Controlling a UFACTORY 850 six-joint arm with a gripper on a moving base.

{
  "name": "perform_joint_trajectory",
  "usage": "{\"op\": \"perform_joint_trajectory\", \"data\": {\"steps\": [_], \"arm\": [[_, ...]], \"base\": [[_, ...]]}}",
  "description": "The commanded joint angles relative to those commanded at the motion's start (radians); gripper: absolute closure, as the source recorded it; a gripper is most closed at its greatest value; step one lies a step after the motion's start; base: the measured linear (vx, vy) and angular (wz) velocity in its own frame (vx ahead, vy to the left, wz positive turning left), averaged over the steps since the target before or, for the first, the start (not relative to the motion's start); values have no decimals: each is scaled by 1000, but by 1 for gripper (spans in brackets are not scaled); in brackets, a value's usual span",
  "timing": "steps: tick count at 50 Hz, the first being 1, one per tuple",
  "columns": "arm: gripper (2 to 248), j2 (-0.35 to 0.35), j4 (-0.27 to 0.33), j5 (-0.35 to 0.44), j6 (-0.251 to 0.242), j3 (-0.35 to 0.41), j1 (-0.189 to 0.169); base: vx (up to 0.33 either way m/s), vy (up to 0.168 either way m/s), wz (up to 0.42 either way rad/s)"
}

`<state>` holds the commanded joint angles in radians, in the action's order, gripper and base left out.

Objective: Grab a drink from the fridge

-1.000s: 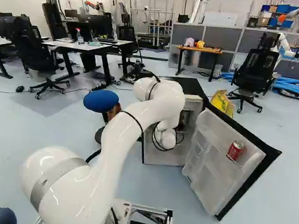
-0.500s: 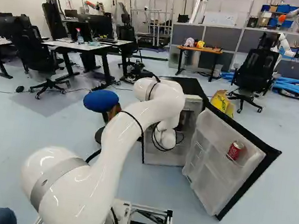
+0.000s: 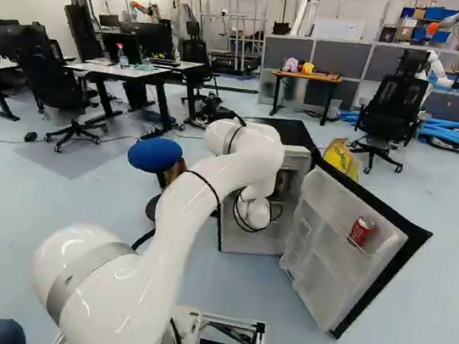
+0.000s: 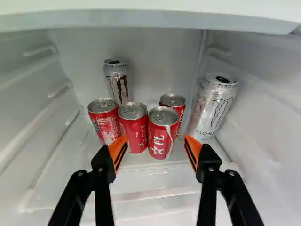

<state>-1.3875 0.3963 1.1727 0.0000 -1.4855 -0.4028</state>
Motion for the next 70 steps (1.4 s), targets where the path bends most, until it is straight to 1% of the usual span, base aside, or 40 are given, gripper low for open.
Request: {"op": "perform_joint_trajectory", "data": {"steps": [1,2,7,8,36,61,70], "arm": [[71,0,0,0,0,0,0],[83,0,0,0,0,0,0],[83,0,0,0,0,0,0],[89,0,0,0,0,0,0],[88,0,-2,0,0,0,0],[88,0,-60,0,0,0,0],[88,0,-62,0,0,0,0]], "base": [[0,0,0],[0,0,0],[0,0,0],[0,0,0],[0,0,0],[0,0,0],[0,0,0]]}}
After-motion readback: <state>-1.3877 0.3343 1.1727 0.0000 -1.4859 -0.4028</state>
